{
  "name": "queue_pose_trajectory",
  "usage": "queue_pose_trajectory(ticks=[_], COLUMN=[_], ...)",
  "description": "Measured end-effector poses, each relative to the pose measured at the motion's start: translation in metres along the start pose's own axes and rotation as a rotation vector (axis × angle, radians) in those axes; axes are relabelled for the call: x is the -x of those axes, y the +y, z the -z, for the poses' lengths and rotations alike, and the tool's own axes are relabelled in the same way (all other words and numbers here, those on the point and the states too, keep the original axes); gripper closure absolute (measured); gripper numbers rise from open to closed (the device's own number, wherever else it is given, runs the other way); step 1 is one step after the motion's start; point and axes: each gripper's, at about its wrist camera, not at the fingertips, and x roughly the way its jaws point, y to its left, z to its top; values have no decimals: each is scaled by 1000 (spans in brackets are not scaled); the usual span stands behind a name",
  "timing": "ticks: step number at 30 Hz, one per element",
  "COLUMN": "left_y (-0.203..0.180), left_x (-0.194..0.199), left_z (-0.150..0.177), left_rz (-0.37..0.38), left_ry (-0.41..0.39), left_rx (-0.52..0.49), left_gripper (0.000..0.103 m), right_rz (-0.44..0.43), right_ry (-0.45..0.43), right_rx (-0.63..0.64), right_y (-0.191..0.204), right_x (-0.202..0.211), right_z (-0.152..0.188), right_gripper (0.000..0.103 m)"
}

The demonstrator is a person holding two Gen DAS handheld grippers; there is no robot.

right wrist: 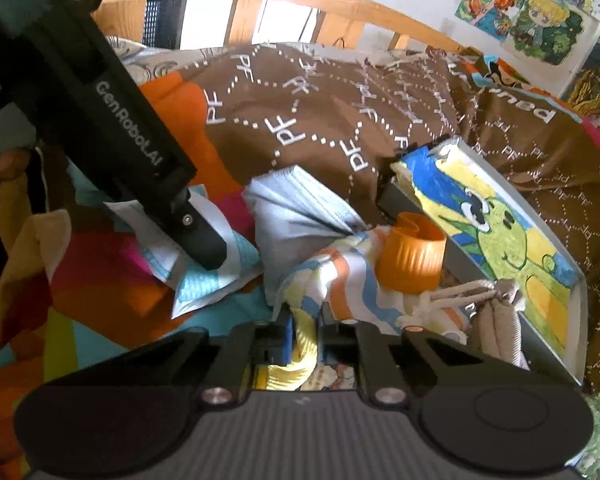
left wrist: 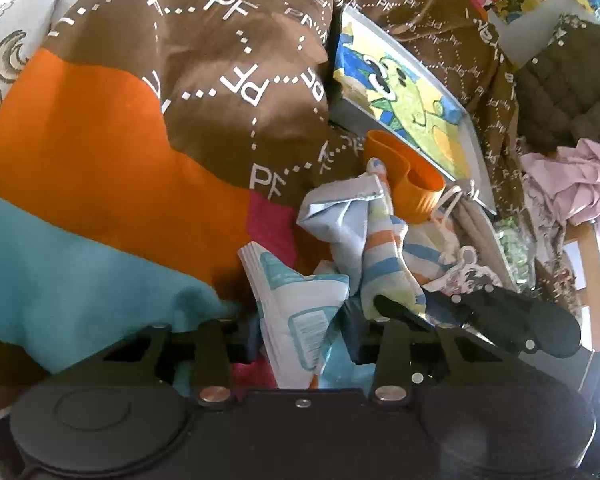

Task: Organize soft objects
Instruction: 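Grasp the striped sock with the right tool while the left tool grasps the blue-white printed cloth, then carry the sock and cloth into the painted tray and open both tools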

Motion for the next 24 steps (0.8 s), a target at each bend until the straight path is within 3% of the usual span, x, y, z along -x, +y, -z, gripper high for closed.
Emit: queue_pose_trajectory(ticks=[6, 14, 24], left_y=[-1, 6, 2], left_x=[16, 40, 68], left_z=[2, 5, 7], left_rz=[47, 136, 197], left_ry=[-53, -149, -371], left_rx=[9, 46, -32], left_gripper=[64, 67, 67], right_rz=[-10, -11, 57], right_ry=[-77, -303, -460], right_rx=[-29, -31, -60], right_y=[-5, -12, -26], right_x=[17, 59, 86], right_z=[6, 27, 35], right_gripper=[93, 95, 94])
